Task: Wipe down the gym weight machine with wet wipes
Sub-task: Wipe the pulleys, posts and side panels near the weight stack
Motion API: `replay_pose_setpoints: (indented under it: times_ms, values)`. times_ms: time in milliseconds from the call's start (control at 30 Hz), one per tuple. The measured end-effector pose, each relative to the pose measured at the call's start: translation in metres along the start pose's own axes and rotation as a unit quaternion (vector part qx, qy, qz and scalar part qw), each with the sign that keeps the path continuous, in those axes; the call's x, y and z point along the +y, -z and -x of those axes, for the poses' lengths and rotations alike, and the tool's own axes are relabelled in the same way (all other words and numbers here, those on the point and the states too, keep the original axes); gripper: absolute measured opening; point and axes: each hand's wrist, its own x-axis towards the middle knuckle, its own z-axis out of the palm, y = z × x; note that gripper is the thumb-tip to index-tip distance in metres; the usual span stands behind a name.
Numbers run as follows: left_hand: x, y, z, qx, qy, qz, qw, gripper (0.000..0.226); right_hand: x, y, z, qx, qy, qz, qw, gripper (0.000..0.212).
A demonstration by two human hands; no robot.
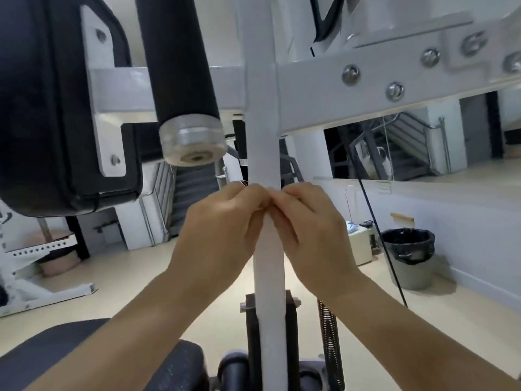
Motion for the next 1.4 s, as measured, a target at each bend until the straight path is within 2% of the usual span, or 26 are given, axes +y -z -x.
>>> replay_pose_setpoints:
  times_ms: [67,167,267,433,533,667,733,800,867,933,1033,1133,1233,1333,1400]
  values:
    - [-0.003,0.001,-0.008,0.014,-0.005,0.004,1.0,0.013,0.008,0.005,0.007,-0.016,0.024,0.012,1.0,0.036]
    - [-0.008,0.0,-0.001,0.04,0.036,0.023,0.998,0.014,0.021,0.013,0.014,-0.007,0.077,0.011,0.997,0.025]
    - [-0.017,0.003,0.006,0.063,0.09,-0.005,0.994,0.015,0.032,0.02,-0.003,0.025,0.091,-0.016,0.995,0.031]
    - [-0.002,0.007,0.013,-0.04,0.146,-0.09,0.984,0.012,0.044,0.008,-0.016,-0.008,0.089,-0.03,0.996,0.026]
    - [0.015,0.005,0.0,-0.049,0.184,-0.086,0.978,0.032,0.037,0.01,-0.014,0.0,0.087,0.007,0.996,0.015]
    - [0.024,-0.011,0.0,-0.039,0.208,-0.132,0.968,0.045,0.023,0.023,-0.011,-0.044,0.049,0.055,0.996,0.021]
    - [0.029,-0.017,-0.001,-0.012,0.225,-0.107,0.968,0.041,0.014,0.028,-0.008,-0.081,0.02,0.073,0.994,0.024]
    - [0.033,-0.021,-0.006,-0.033,0.293,-0.056,0.954,0.038,0.007,0.03,-0.011,-0.11,-0.003,0.09,0.99,0.026]
    - [0.035,-0.025,-0.012,-0.036,0.33,0.002,0.943,0.036,0.001,0.027,-0.02,-0.113,-0.021,0.091,0.989,0.027]
    - [0.037,-0.029,-0.018,-0.017,0.359,0.088,0.929,0.028,0.0,0.022,-0.033,-0.113,-0.077,0.067,0.988,0.034]
    - [0.035,-0.029,-0.033,0.009,0.376,0.182,0.909,0.012,-0.002,0.017,-0.044,-0.133,-0.155,0.021,0.979,0.045]
    - [0.031,-0.027,-0.044,0.015,0.387,0.24,0.89,0.018,-0.001,0.012,-0.053,-0.161,-0.204,-0.004,0.966,0.052]
    - [0.04,-0.028,-0.031,-0.001,0.411,0.231,0.882,0.007,0.005,0.01,-0.044,-0.152,-0.177,0.011,0.972,0.057]
    - [0.054,-0.032,-0.004,-0.042,0.463,0.191,0.864,0.012,0.006,0.014,-0.021,-0.107,-0.119,0.04,0.986,0.043]
    - [0.061,-0.032,0.008,-0.079,0.466,0.167,0.865,0.011,0.005,0.014,-0.006,-0.08,-0.093,0.04,0.992,0.034]
